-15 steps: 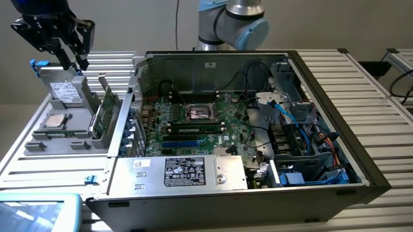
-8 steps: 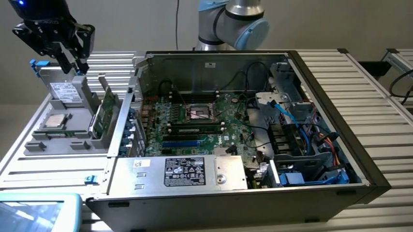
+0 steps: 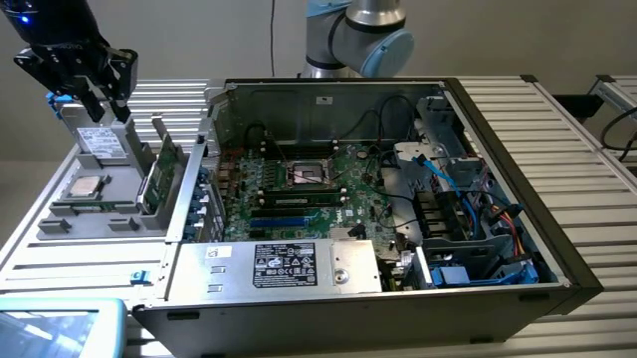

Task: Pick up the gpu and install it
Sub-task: 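Pick up the gpu and move the gpu toward the slot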

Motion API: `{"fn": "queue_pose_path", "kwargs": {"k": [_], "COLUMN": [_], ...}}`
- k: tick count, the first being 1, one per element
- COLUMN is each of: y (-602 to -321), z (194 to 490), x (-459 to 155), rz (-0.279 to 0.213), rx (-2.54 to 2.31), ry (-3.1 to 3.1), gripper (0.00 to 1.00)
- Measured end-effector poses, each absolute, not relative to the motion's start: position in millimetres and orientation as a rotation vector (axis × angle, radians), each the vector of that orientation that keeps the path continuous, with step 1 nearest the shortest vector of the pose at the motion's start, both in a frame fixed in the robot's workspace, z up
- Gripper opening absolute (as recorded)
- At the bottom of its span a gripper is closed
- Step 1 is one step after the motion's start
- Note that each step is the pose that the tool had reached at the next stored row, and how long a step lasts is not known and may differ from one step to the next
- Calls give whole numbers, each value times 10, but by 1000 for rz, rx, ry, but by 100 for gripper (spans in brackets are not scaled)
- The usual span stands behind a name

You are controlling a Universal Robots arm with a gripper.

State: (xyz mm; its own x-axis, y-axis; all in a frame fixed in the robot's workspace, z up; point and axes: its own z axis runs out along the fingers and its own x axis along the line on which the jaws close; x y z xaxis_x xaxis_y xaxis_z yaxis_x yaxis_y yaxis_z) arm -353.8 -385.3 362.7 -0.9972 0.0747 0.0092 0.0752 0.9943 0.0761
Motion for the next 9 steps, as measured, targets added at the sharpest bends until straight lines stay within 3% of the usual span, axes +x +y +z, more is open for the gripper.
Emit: {"fn": "queue_pose_path", "kwargs": {"k": [9], "y": [-3853], "z": [3531], "x": [-3605], "rz": [-125], "rx": [-118], "ry": [-3177], "gripper": [44]}}
